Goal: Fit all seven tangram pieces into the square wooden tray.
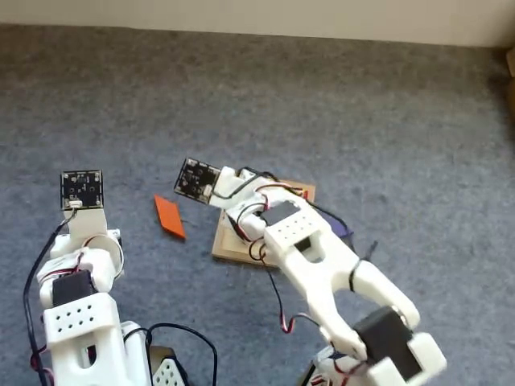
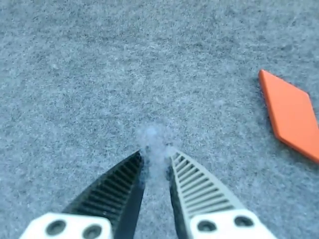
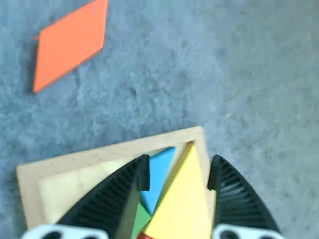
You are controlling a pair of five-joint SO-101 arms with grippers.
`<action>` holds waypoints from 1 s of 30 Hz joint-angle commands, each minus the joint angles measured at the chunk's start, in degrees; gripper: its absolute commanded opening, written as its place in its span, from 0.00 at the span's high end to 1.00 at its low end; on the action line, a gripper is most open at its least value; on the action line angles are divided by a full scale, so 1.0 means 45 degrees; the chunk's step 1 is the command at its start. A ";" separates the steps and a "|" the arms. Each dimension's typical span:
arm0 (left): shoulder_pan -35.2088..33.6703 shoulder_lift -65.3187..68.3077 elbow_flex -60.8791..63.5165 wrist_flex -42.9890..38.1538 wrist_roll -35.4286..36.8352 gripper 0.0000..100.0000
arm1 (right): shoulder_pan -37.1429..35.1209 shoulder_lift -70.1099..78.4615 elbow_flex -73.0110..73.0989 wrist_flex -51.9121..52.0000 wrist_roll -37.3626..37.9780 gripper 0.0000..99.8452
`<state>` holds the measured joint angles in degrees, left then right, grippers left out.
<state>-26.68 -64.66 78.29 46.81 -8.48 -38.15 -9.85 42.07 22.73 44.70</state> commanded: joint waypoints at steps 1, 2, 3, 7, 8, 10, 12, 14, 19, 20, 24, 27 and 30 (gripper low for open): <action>-0.0127 -0.0186 -0.0049 -0.0215 -0.0020 0.93 | 0.0186 -0.1377 0.0361 -0.0225 -0.0313 0.91; -0.0127 -0.0186 -0.0049 -0.0215 -0.0020 0.93 | 0.0186 -0.1397 0.0361 -0.0244 -0.0684 0.95; -0.0127 -0.0186 -0.0049 -0.0215 -0.0020 0.93 | 0.0186 -0.1358 0.0342 -0.0244 -0.1211 0.99; -0.0107 -0.0186 -0.0049 -0.0215 -0.0020 0.93 | 0.0225 -0.0557 0.0244 -0.0303 -0.3497 0.99; -0.0107 -0.0186 -0.0049 -0.0215 -0.0020 0.93 | 0.0205 -0.0283 -0.0029 -0.0381 -0.3966 0.99; -0.0107 -0.0186 -0.0049 -0.0215 -0.0020 0.93 | 0.0205 0.0361 -0.0576 -0.0361 -0.4650 0.98; -0.0107 -0.0186 -0.0049 -0.0215 -0.0020 0.93 | 0.0244 0.1026 -0.1123 -0.0322 -0.5294 0.94; -0.0107 -0.0186 -0.0049 -0.0215 -0.0020 0.93 | 0.0244 0.1612 -0.1729 0.0264 -0.5744 0.89; -0.0127 -0.0186 -0.0049 -0.0215 -0.0020 0.93 | 0.0225 0.2784 -0.3546 0.2256 -0.5822 0.86; -0.0127 -0.0186 -0.0049 -0.0215 -0.0020 0.93 | 0.0225 0.3038 -0.3858 0.2549 -0.5822 0.86; -0.0127 -0.0186 -0.0049 -0.0215 -0.0020 0.93 | 0.0244 0.4093 -0.4835 0.3702 -0.5802 0.86; -0.0127 -0.0186 -0.0049 -0.0215 -0.0020 0.93 | 0.0244 0.4659 -0.5519 0.4679 -0.5802 0.86; -0.0127 -0.0186 -0.0049 -0.0215 -0.0020 0.93 | 0.0244 0.5109 -0.6320 0.5734 -0.5841 0.86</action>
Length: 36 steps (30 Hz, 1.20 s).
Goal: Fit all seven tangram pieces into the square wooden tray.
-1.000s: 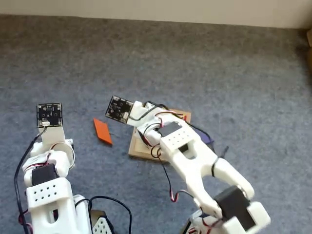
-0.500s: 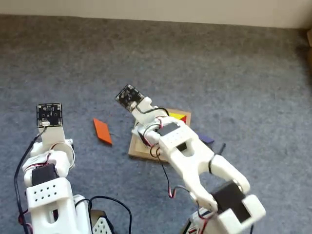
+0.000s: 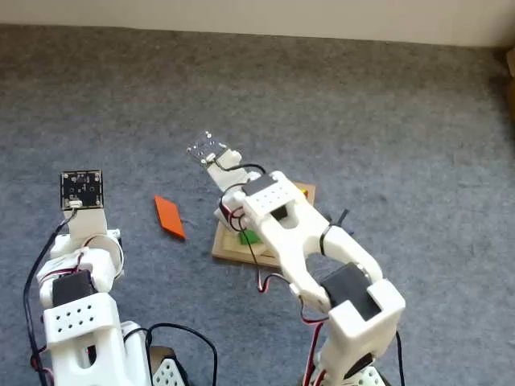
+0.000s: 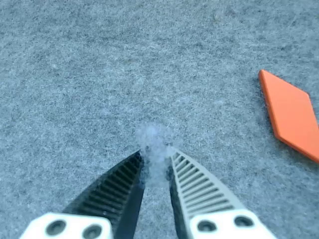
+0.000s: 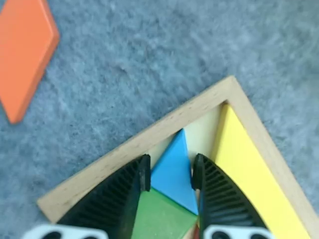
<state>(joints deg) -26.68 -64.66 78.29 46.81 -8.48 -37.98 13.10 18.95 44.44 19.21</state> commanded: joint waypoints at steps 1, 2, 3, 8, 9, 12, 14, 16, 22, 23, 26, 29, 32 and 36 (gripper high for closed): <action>-0.0147 -0.0186 -0.0049 -0.0215 -0.0020 0.93 | 0.0205 0.0166 -0.1436 0.1201 -0.0195 0.86; -0.0147 -0.0186 -0.0049 -0.0215 -0.0020 0.93 | 0.0225 0.0342 -0.1690 0.1436 -0.0195 0.86; -0.0147 -0.0186 -0.0049 -0.0215 -0.0020 0.93 | 0.0225 0.0557 -0.1924 0.1670 -0.0195 0.86; -0.0166 -0.0186 -0.0049 -0.0215 -0.0020 0.93 | 0.0225 0.1846 -0.2999 0.2725 -0.0156 0.86; -0.0166 -0.0186 -0.0049 -0.0215 -0.0020 0.93 | 0.0225 0.2042 -0.3253 0.2940 -0.0156 0.86; -0.0166 -0.0186 -0.0049 -0.0215 -0.0020 0.93 | 0.0225 0.2256 -0.3937 0.3292 0.0059 0.92; -0.0166 -0.0186 -0.0049 -0.0215 -0.0020 0.93 | 0.0225 0.2217 -0.4190 0.3350 0.1114 0.98; -0.0166 -0.0186 -0.0049 -0.0215 -0.0020 0.93 | 0.0225 0.2217 -0.4269 0.3350 0.2032 1.00; -0.0166 -0.0186 -0.0049 -0.0215 -0.0020 0.93 | 0.0225 0.1592 -0.4269 0.3331 0.2364 0.99; -0.0166 -0.0186 -0.0049 -0.0215 -0.0020 0.93 | 0.0225 0.1260 -0.4269 0.3331 0.2364 0.99; -0.0166 -0.0186 -0.0049 -0.0215 -0.0020 0.93 | 0.0205 0.0205 -0.3956 0.3370 0.3184 0.99; -0.0166 -0.0186 -0.0049 -0.0215 -0.0020 0.93 | 0.0127 -0.0733 -0.2764 0.3331 0.4278 0.99; -0.0166 -0.0186 -0.0049 -0.0215 -0.0020 0.93 | -0.0088 -0.1475 -0.1846 0.3331 0.5236 0.99; -0.0147 -0.0186 -0.0049 -0.0215 -0.0020 0.93 | -0.0225 -0.2276 -0.0889 0.3311 0.6291 0.99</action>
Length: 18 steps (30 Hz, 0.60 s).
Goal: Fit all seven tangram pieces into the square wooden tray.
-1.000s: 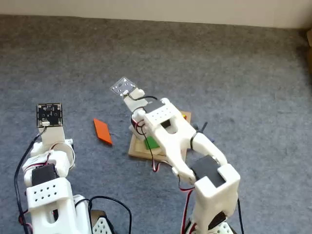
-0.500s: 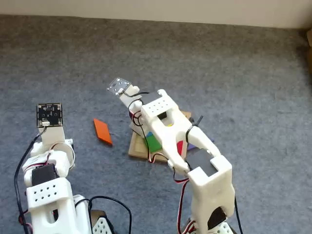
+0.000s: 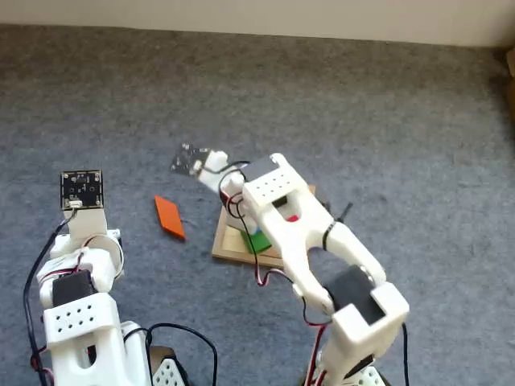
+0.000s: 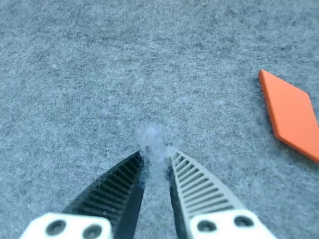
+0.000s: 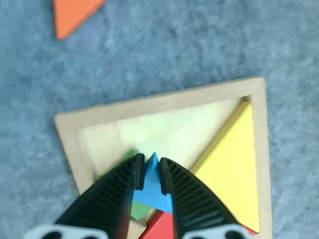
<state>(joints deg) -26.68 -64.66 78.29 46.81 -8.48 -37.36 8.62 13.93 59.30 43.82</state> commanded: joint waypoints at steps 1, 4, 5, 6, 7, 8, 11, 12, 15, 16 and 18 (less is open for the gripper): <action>-0.0147 -0.0186 -0.0049 -0.0215 -0.0020 0.93 | -0.0420 -0.1436 0.0400 0.0010 0.1192 0.99; -0.0147 -0.0186 -0.0049 -0.0215 -0.0020 0.93 | -0.0674 -0.1788 0.0928 0.0010 0.2325 0.99; -0.0147 -0.0186 -0.0049 -0.0215 -0.0020 0.93 | -0.0791 -0.1866 0.1045 0.0010 0.2618 0.99; -0.0147 -0.0186 -0.0029 -0.0215 -0.0020 0.93 | -0.0889 -0.1944 0.1123 -0.0029 0.2930 0.99; -0.0147 -0.0186 -0.0029 -0.0215 -0.0020 0.93 | -0.0967 -0.2002 0.1201 -0.0166 0.3204 0.99; -0.0147 -0.0186 -0.0029 -0.0215 -0.0020 0.93 | -0.1006 -0.2061 0.1319 -0.0420 0.3458 0.99; -0.0166 -0.0186 -0.0029 -0.0215 -0.0020 0.93 | -0.1026 -0.2256 0.1729 -0.1280 0.4474 0.99; -0.0166 -0.0186 -0.0029 -0.0215 -0.0020 0.93 | -0.1026 -0.2315 0.1885 -0.1553 0.4884 0.99; -0.0166 -0.0186 -0.0029 -0.0215 -0.0020 0.93 | -0.1045 -0.2589 0.2335 -0.2100 0.6252 0.99; -0.0166 -0.0186 -0.0029 -0.0215 -0.0020 0.93 | -0.1045 -0.2667 0.2491 -0.2256 0.6701 0.99; -0.0166 -0.0186 -0.0029 -0.0215 -0.0020 0.93 | -0.1026 -0.2745 0.2784 -0.2549 0.7560 0.99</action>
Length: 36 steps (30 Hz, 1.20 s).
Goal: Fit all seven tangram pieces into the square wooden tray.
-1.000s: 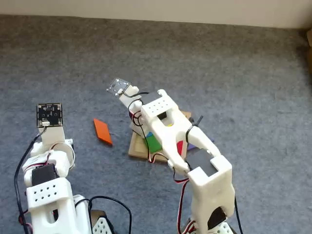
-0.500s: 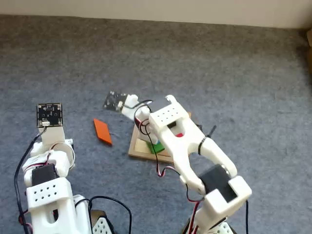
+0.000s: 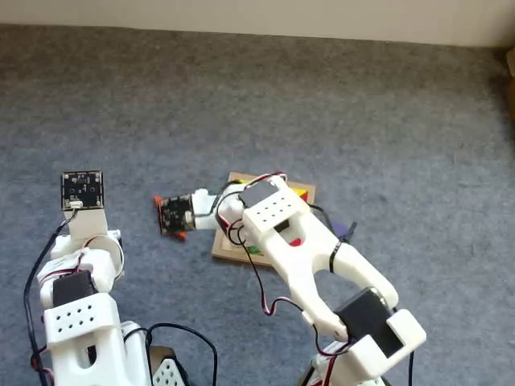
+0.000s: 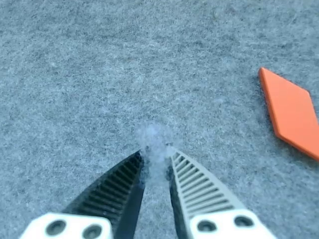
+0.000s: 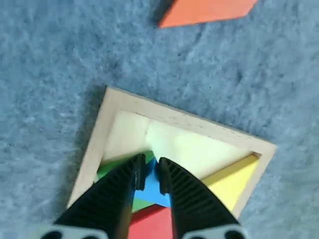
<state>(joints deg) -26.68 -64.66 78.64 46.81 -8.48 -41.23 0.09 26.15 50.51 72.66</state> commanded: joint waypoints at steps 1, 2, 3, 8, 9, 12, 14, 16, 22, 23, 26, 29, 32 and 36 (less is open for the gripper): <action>-0.0166 -0.0186 -0.0107 -0.0215 -0.0020 0.93 | -0.0166 -0.0850 0.0205 -0.0752 0.1446 0.99; -0.0166 -0.0186 -0.0107 -0.0215 -0.0020 0.93 | -0.0166 -0.0811 0.0361 -0.0928 0.1661 0.99; -0.0166 -0.0186 -0.0107 -0.0215 -0.0020 0.93 | -0.0166 -0.0791 0.0557 -0.1162 0.1700 0.99; -0.0166 -0.0186 -0.0107 -0.0215 -0.0020 0.93 | -0.0127 -0.0908 0.1123 -0.1631 0.0723 0.92; -0.0166 -0.0186 -0.0107 -0.0215 -0.0020 0.93 | -0.0107 -0.0908 0.1123 -0.1631 0.0508 0.88; -0.0166 -0.0186 -0.0107 -0.0215 -0.0020 0.93 | -0.0088 -0.0928 0.1104 -0.1631 -0.0039 0.81; -0.0166 -0.0186 -0.0107 -0.0215 -0.0020 0.93 | -0.0088 -0.0928 0.1104 -0.1631 -0.0098 0.81; -0.0166 -0.0186 -0.0049 -0.0215 -0.0020 0.93 | -0.0088 -0.0928 0.1104 -0.1631 -0.0410 0.81; -0.0186 -0.0186 -0.0010 -0.0234 -0.0020 0.93 | -0.0166 -0.2979 0.1182 -0.1631 -0.2911 0.81; -0.0186 -0.0186 -0.0010 -0.0234 -0.0020 0.93 | -0.0166 -0.3507 0.1201 -0.1631 -0.3673 0.82; -0.0186 -0.0186 -0.0010 -0.0234 -0.0039 0.93 | 0.0010 -0.4816 0.1201 -0.1631 -0.6134 0.91; -0.0186 -0.0186 -0.0010 -0.0234 -0.0039 0.93 | 0.0459 -0.5187 0.1241 -0.1631 -0.8928 1.00; -0.0186 -0.0186 -0.0010 -0.0234 -0.0039 0.93 | 0.1319 -0.4620 0.1241 -0.1612 -1.1468 0.99; -0.0186 -0.0186 -0.0010 -0.0234 -0.0039 0.93 | 0.2315 -0.3253 0.1162 -0.1612 -1.3148 0.99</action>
<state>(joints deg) -26.68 -64.66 78.81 46.64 -8.48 -34.46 -16.62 31.78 44.09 18.42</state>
